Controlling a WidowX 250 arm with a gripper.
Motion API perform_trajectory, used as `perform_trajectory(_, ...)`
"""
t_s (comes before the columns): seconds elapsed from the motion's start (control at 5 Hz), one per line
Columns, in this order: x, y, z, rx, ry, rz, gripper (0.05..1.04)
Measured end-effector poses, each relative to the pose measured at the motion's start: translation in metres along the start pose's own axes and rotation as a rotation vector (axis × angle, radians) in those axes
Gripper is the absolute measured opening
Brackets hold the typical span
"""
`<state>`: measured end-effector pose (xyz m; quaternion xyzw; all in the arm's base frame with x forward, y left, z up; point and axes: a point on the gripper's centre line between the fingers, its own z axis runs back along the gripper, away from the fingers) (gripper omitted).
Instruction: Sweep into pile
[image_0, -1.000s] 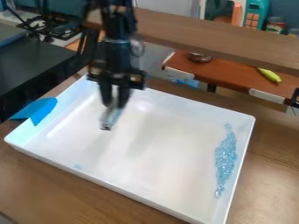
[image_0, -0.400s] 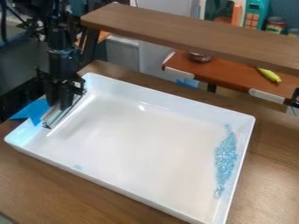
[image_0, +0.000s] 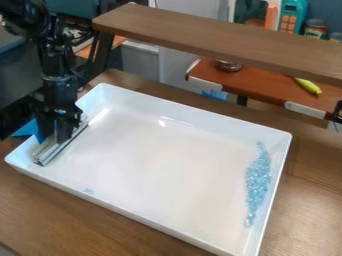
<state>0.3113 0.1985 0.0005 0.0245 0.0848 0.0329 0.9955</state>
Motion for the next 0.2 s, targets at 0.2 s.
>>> perform_trajectory(0.2,-0.0048,-0.01,0.0382,-0.062,-0.041,0.006,0.964)
